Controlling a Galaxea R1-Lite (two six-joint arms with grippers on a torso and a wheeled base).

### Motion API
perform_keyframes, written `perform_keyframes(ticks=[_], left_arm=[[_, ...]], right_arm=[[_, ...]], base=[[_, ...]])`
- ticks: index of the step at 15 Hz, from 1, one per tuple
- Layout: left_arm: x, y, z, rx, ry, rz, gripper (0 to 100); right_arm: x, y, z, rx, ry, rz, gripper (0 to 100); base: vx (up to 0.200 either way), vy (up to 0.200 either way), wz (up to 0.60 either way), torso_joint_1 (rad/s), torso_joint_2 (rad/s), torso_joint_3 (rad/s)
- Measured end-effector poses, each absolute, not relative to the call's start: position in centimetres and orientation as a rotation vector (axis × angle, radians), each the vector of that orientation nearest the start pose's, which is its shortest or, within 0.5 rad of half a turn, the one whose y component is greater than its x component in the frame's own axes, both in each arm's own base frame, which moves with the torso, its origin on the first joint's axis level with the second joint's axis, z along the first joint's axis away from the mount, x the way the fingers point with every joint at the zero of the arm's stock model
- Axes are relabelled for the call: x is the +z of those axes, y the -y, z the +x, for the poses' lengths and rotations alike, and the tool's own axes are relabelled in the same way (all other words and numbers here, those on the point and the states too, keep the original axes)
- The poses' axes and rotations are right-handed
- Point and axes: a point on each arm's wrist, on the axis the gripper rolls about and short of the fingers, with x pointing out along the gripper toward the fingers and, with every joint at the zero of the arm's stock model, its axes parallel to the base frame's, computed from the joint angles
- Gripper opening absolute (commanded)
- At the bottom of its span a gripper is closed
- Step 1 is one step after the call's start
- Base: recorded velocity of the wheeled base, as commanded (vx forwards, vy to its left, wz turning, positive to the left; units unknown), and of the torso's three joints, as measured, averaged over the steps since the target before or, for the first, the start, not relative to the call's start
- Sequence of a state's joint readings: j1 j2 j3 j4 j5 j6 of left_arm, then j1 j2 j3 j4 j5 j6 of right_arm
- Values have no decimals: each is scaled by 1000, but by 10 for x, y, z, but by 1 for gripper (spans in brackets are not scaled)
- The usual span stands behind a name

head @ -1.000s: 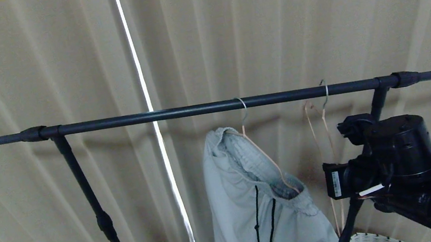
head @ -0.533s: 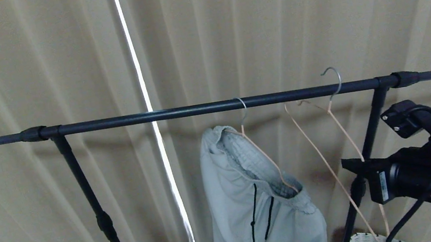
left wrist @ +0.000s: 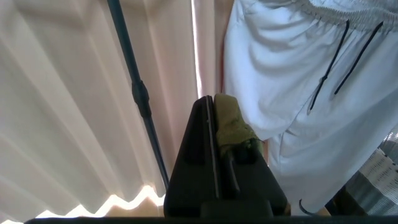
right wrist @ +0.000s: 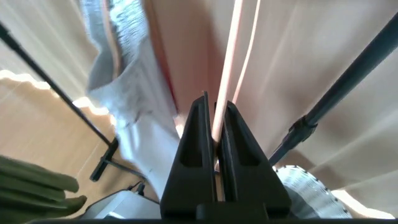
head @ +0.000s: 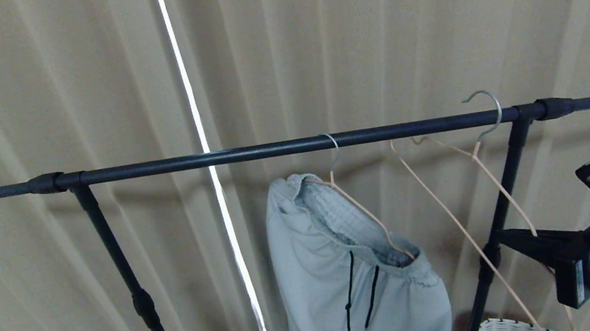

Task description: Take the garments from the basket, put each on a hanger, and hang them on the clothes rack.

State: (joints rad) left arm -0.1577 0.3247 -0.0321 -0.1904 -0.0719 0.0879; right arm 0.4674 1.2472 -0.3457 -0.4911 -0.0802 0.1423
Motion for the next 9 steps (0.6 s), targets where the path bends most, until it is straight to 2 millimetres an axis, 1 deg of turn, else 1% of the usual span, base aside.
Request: perform_keyframes(ticks=[1,5,9], left_arm=[[107,3,6,-234,-87,93,0],[110,2,5,-234,-69,92,0],[110,2,4,-235,-63,92,0]], right_arm=[[152,-71,144,356,-423,28,0],[152,-64,130,360,-398,36,0],[152,-61,125,361,-384,39,0]], base=[[0,0,0,0,0,0],[-200,0,0,7,7,1],[-200,0,0,-6,0,4]])
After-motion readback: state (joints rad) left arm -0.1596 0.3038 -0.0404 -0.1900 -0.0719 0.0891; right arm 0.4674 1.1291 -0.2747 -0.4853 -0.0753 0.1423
